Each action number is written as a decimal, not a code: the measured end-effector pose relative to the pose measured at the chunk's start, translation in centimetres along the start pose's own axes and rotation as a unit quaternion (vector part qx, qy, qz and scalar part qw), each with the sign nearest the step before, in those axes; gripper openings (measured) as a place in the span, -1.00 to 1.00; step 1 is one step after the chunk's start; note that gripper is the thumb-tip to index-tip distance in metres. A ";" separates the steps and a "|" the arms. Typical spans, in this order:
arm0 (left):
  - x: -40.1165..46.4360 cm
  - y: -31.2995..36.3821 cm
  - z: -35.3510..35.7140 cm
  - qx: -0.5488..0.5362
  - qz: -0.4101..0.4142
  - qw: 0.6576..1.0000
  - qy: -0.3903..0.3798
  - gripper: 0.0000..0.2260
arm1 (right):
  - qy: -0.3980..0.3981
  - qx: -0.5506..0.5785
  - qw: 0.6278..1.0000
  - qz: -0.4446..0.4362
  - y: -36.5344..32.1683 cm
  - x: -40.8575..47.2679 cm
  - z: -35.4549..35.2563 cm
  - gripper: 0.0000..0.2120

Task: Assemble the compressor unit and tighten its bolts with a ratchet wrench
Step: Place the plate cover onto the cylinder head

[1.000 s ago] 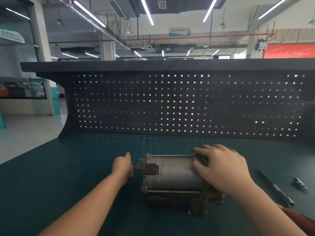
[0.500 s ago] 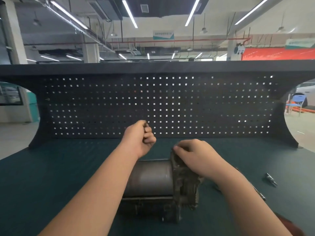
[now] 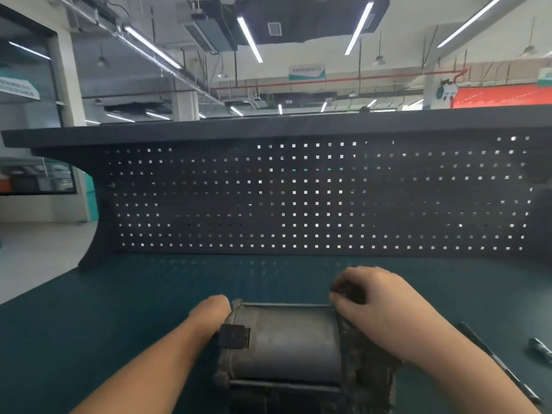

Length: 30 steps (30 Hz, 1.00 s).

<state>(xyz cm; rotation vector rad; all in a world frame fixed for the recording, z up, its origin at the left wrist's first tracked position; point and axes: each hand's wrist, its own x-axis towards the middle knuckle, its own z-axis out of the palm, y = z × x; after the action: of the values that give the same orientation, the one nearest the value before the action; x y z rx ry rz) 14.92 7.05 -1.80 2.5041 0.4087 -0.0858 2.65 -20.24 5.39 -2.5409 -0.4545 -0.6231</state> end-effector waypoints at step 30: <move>-19.2 7.5 -0.2 -0.368 0.265 0.882 0.130 -0.63 | -0.119 0.106 0.986 -0.041 -4.2 -5.2 -2.2 -0.62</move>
<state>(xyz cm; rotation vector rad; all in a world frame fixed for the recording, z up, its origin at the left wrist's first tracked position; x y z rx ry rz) -1.06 -3.81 5.42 1.7777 -0.1471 0.5322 -4.24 -18.90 6.02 -2.4089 -0.6739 -0.2818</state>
